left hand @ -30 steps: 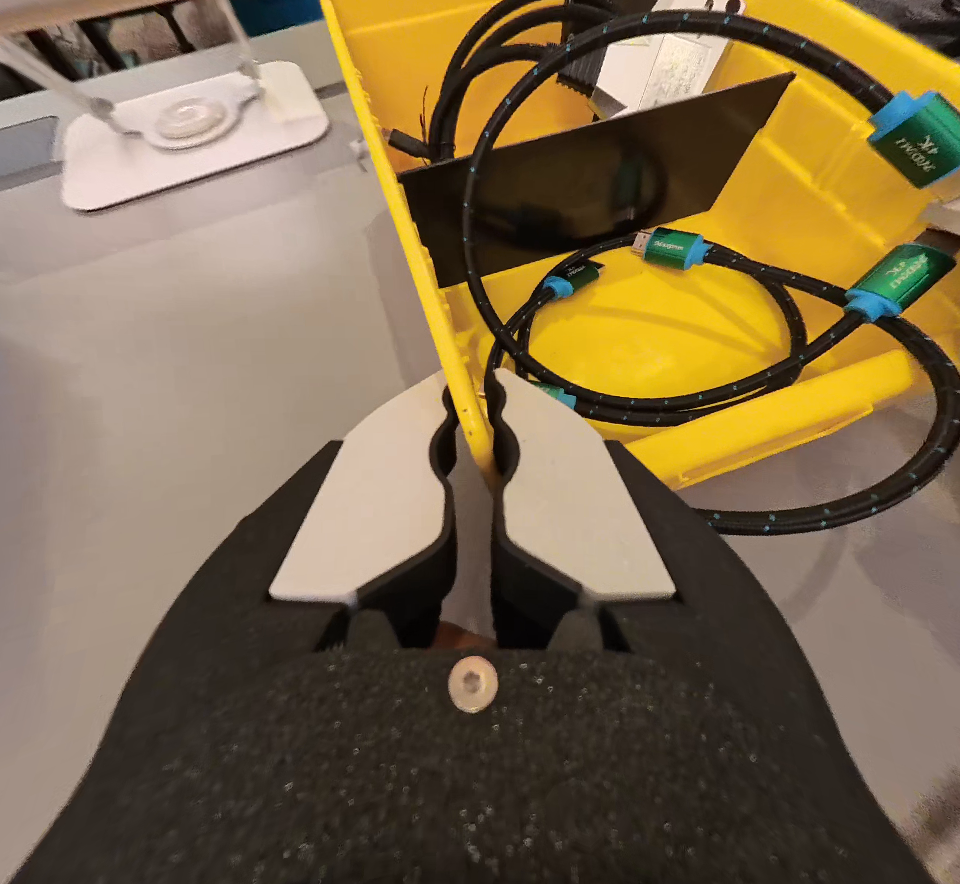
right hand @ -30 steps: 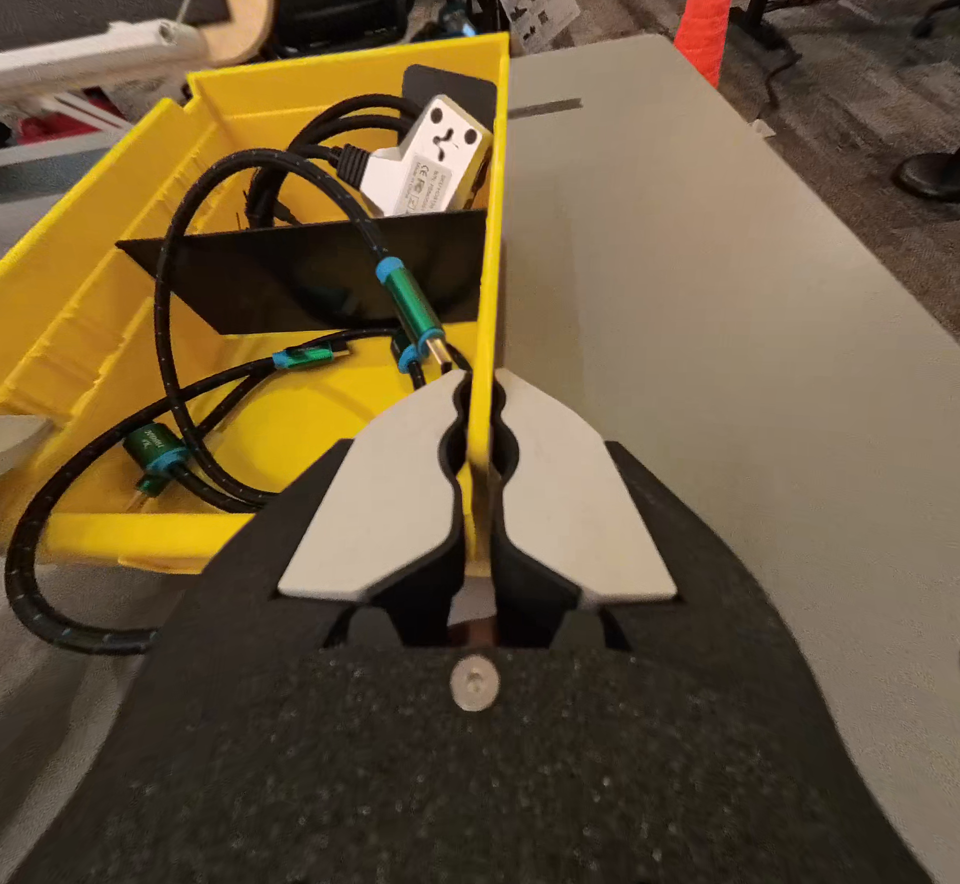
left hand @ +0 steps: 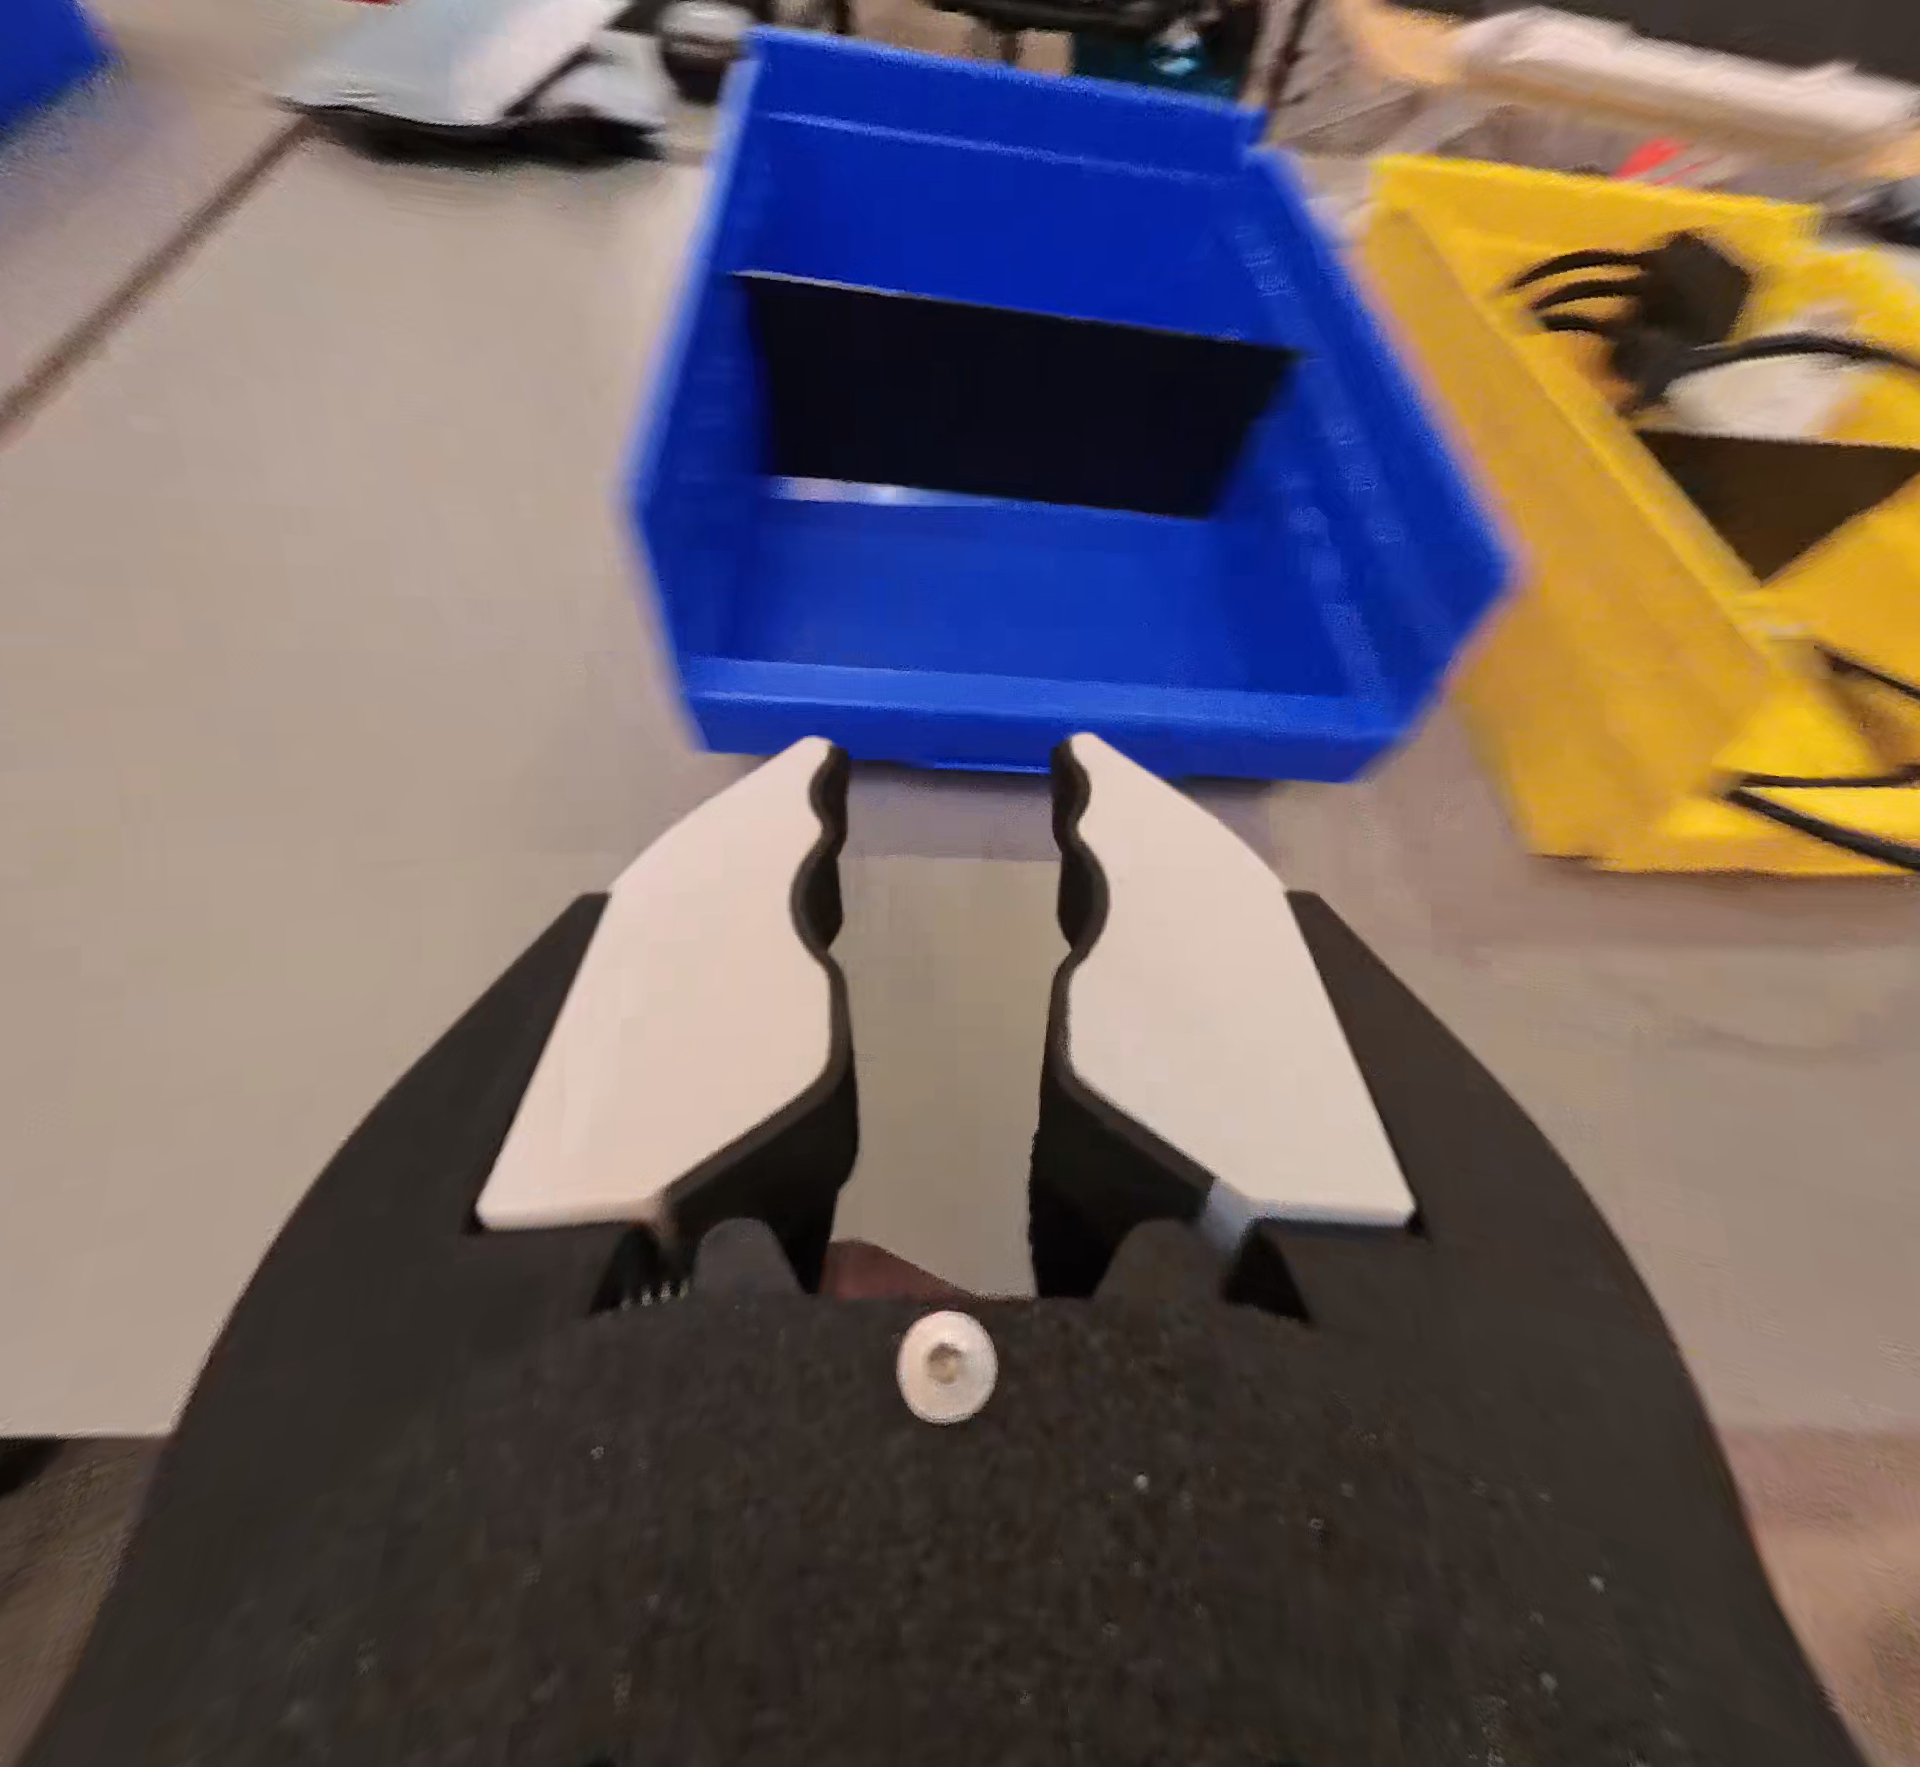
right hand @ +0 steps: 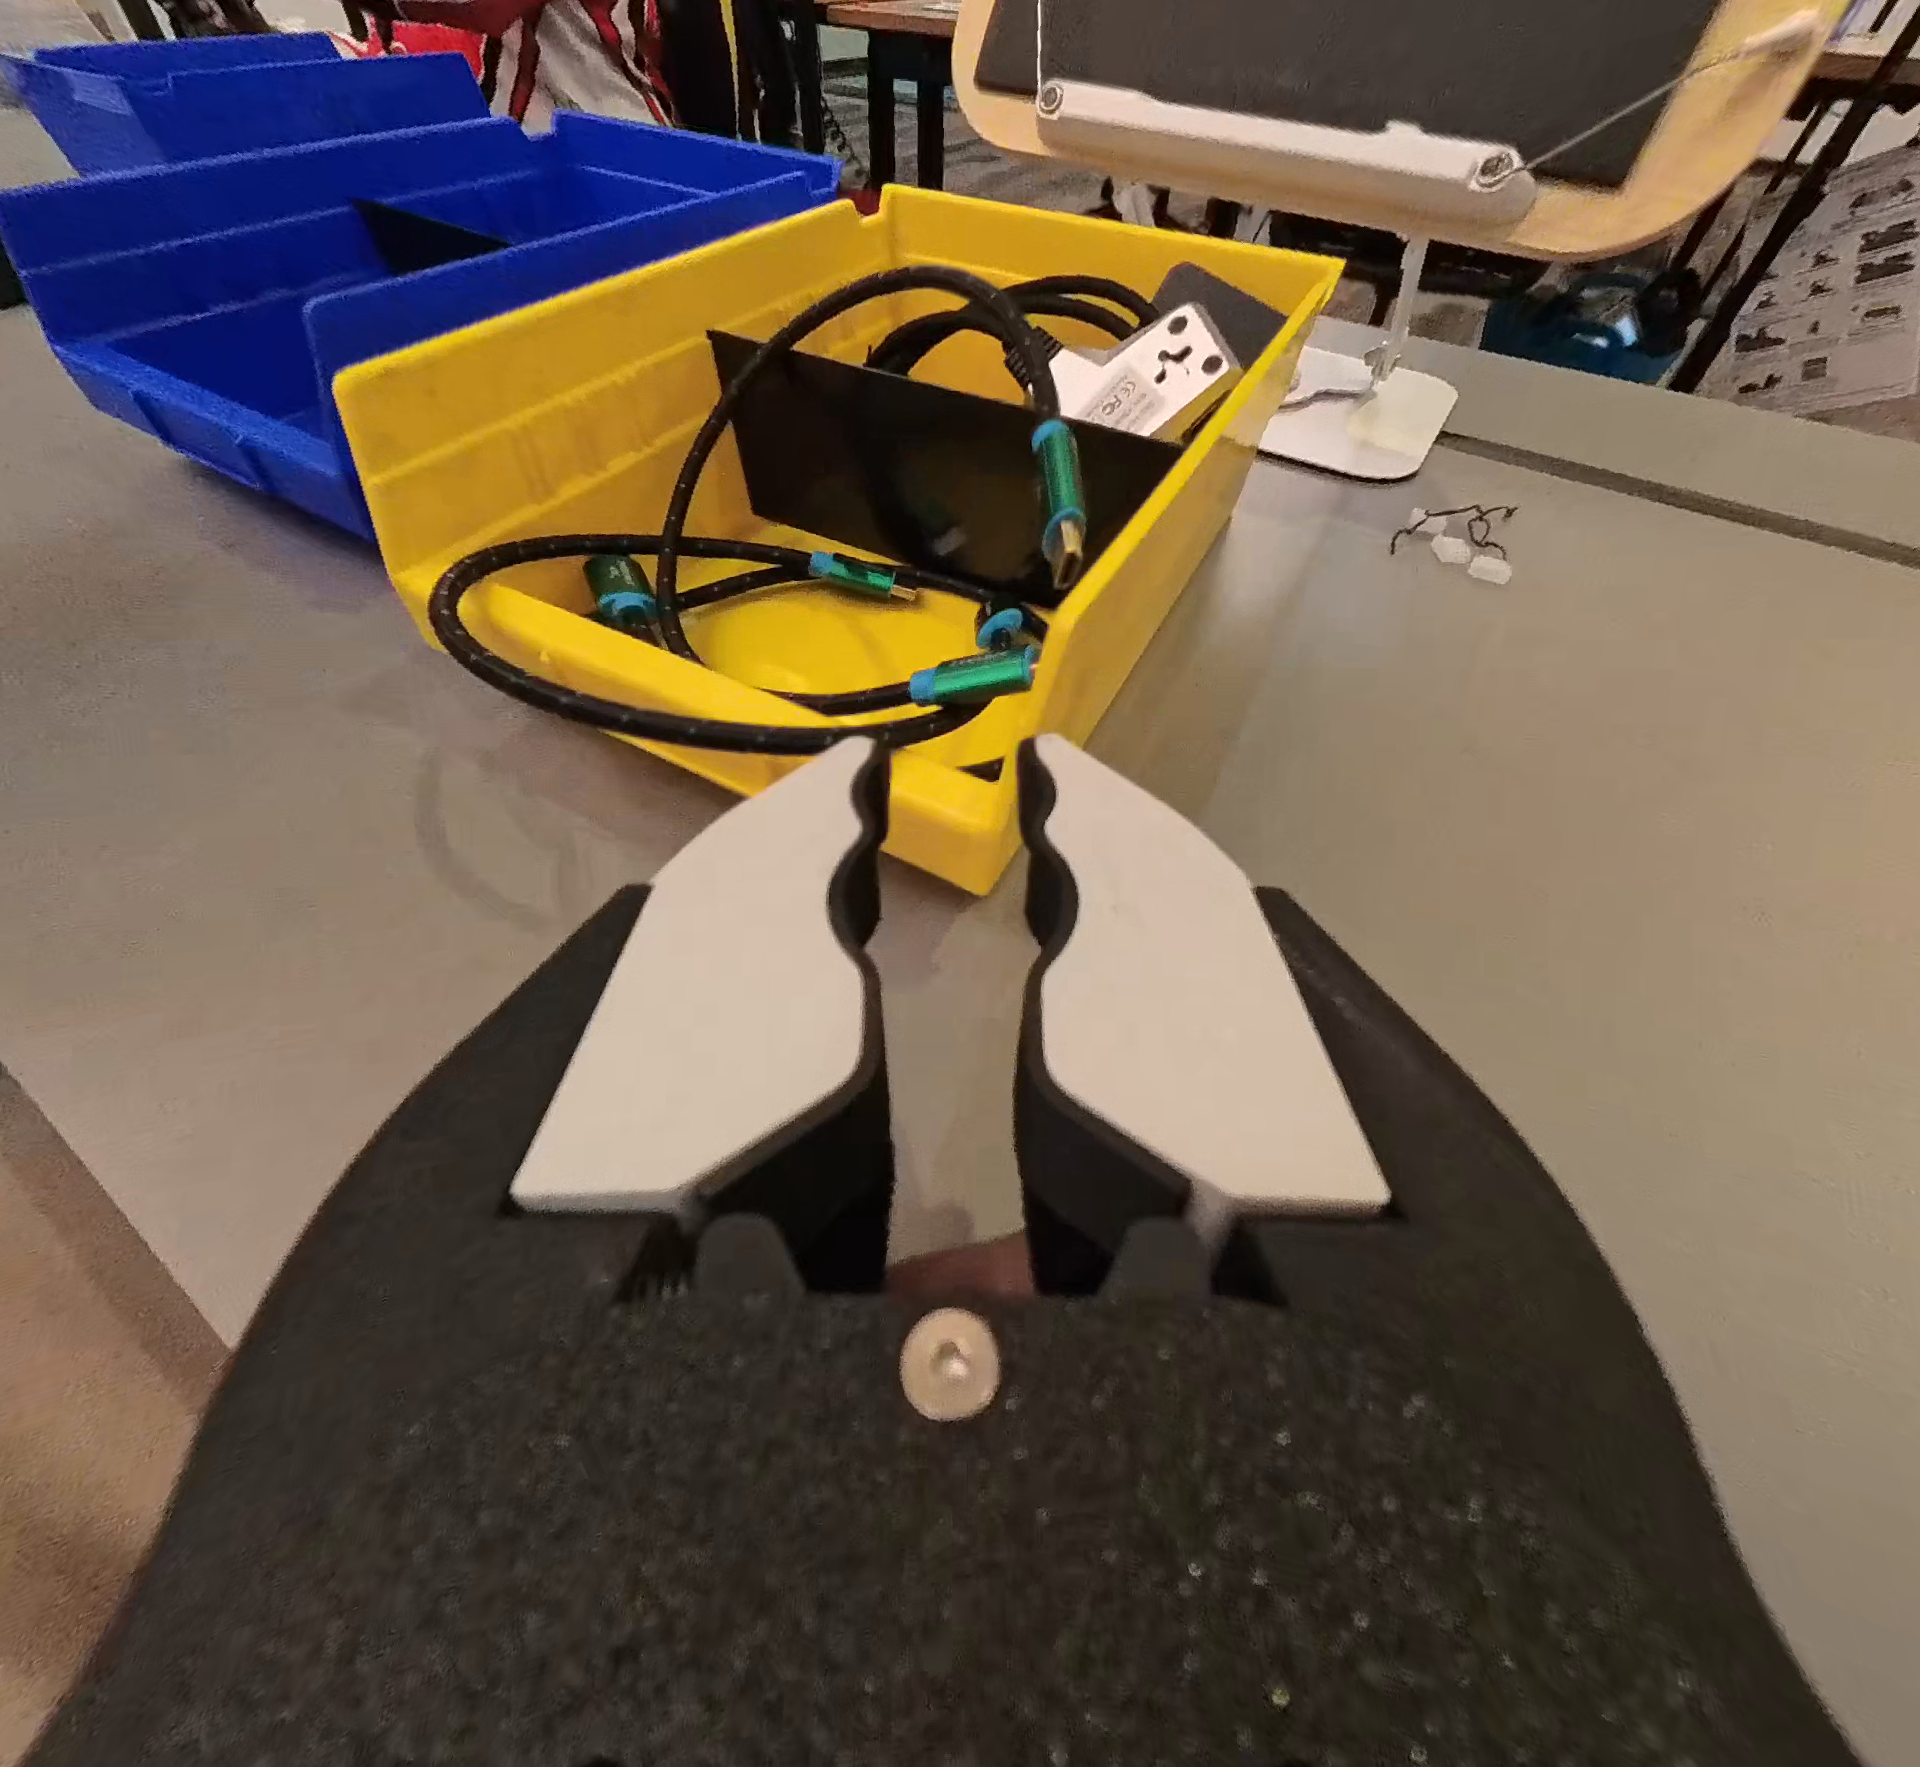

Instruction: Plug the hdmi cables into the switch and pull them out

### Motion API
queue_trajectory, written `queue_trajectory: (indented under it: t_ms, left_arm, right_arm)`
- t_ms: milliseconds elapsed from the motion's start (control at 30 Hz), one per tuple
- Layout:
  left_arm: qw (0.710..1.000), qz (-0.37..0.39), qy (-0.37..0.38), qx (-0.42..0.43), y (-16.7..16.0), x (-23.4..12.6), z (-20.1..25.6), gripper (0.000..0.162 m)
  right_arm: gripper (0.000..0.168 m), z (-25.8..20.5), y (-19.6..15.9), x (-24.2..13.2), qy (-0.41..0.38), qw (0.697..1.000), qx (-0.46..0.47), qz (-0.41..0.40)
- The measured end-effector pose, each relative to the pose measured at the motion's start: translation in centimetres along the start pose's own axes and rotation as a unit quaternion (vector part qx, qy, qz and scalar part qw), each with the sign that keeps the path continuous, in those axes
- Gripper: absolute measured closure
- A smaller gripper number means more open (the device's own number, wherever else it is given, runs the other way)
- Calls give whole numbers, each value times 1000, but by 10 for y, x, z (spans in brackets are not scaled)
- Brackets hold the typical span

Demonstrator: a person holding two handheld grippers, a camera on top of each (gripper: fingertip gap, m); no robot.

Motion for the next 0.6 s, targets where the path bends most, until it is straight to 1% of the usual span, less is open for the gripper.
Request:
queue_trajectory:
  t_ms: [33, 100, 167, 233, 300, 367, 433, 500, 567, 600]
  left_arm:
    - [1000, -10, 25, 4, 3, 7, -20, 124]
    - [998, -12, 43, 33, 14, 22, -41, 122]
    - [995, -24, 80, 50, 27, 44, -56, 122]
    - [995, -49, 77, 38, 36, 70, -67, 124]
    - [997, -62, 41, 38, 41, 85, -68, 158]
    - [996, -71, 38, 44, 39, 83, -62, 159]
    - [995, -67, 57, 55, 27, 71, -49, 158]
    - [994, -62, 64, 57, 10, 54, -34, 157]
    - [996, -53, 67, 41, -8, 34, -22, 157]
    - [996, -46, 70, 35, -18, 24, -16, 157]
  right_arm:
    - [143, -2, 2, 1, 2, 1000, -2, 0]
    - [143, -12, 4, 4, 15, 1000, -6, 7]
    - [142, -35, 2, 4, 51, 998, -23, 3]
    - [141, -60, -3, 8, 102, 993, -62, -13]
    - [139, -87, -6, 8, 164, 982, -91, -28]
    - [138, -110, -8, 13, 209, 970, -116, -43]
    - [136, -131, -7, 21, 228, 963, -128, -61]
    - [134, -151, 1, 34, 234, 964, -106, -68]
    - [124, -169, 16, 51, 226, 968, -69, -80]
    - [122, -178, 25, 59, 221, 970, -51, -85]
Point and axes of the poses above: each gripper's, where its closed fingertips meet, x out along the fingers, y out of its top, z = x × y across the jaws, the point moved 7 cm from there along -x, back along the fingers, and after that the axes turned 13 degrees about -z, right-handed, at the moved point
